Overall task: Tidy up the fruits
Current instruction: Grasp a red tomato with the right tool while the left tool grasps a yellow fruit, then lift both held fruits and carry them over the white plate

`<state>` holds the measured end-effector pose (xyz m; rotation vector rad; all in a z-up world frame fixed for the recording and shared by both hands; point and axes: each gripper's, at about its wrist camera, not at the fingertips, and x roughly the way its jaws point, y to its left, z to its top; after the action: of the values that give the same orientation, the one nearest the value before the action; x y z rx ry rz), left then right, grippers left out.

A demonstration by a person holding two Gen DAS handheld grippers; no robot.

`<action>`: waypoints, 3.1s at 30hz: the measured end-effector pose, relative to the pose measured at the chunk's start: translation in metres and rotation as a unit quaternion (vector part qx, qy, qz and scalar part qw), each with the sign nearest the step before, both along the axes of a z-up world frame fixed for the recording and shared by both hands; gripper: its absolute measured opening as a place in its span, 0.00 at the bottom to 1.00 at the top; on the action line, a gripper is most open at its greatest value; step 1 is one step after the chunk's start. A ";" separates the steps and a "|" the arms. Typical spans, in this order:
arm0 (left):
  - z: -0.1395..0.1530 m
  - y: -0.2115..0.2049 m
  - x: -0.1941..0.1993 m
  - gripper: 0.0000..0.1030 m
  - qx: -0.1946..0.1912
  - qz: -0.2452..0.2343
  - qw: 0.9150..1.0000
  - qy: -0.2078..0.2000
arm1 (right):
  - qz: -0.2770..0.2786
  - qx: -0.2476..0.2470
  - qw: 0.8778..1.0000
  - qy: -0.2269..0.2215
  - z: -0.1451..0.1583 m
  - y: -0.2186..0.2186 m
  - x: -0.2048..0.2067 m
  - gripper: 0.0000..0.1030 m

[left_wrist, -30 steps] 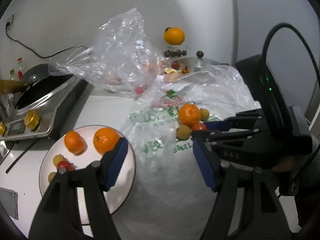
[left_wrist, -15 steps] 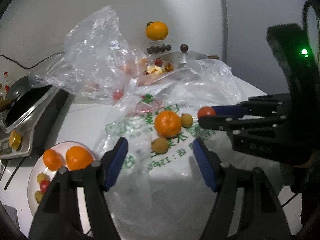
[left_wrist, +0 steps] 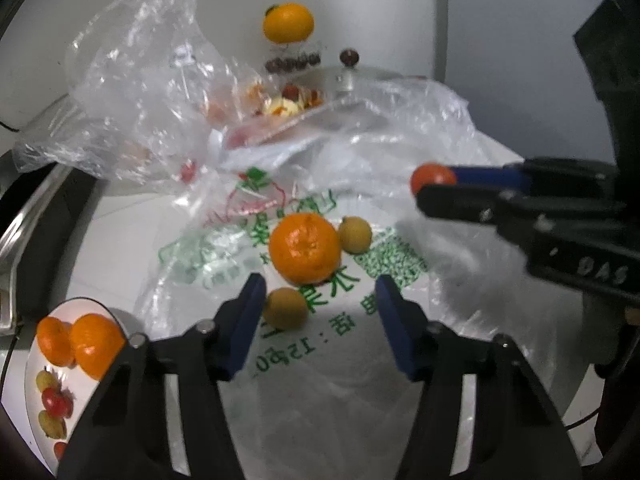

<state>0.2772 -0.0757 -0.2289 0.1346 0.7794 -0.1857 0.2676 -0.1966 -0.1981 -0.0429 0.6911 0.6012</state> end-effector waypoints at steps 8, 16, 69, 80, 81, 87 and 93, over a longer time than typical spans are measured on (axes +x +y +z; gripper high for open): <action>-0.011 0.003 0.015 0.45 0.012 0.015 0.999 0.026 | 0.001 0.012 1.000 0.001 -0.003 -0.006 0.007 0.26; -0.017 0.008 0.025 0.33 0.003 0.010 0.999 0.049 | 0.000 0.015 1.000 -0.001 -0.003 -0.007 0.009 0.26; 0.065 0.063 -0.107 0.24 -0.033 0.003 0.996 -0.078 | 0.021 -0.029 0.996 -0.079 0.065 0.060 -0.092 0.26; 0.069 0.096 -0.137 0.25 -0.043 0.019 0.992 -0.115 | 0.039 -0.050 0.994 -0.086 0.068 0.097 -0.111 0.26; 0.069 0.098 -0.139 0.25 -0.041 0.024 0.992 -0.119 | 0.041 -0.052 0.994 -0.086 0.068 0.100 -0.113 0.26; 0.064 0.117 -0.156 0.25 -0.024 0.049 0.987 -0.152 | 0.052 -0.052 0.994 -0.083 0.064 0.120 -0.116 0.26; 0.051 0.140 -0.164 0.25 -0.041 0.067 0.986 -0.148 | 0.069 -0.057 0.992 -0.089 0.060 0.143 -0.122 0.26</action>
<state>0.1132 0.0641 -0.1778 0.0307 0.4824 -0.0679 0.1452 -0.0541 -0.1378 -0.2502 0.5513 0.6799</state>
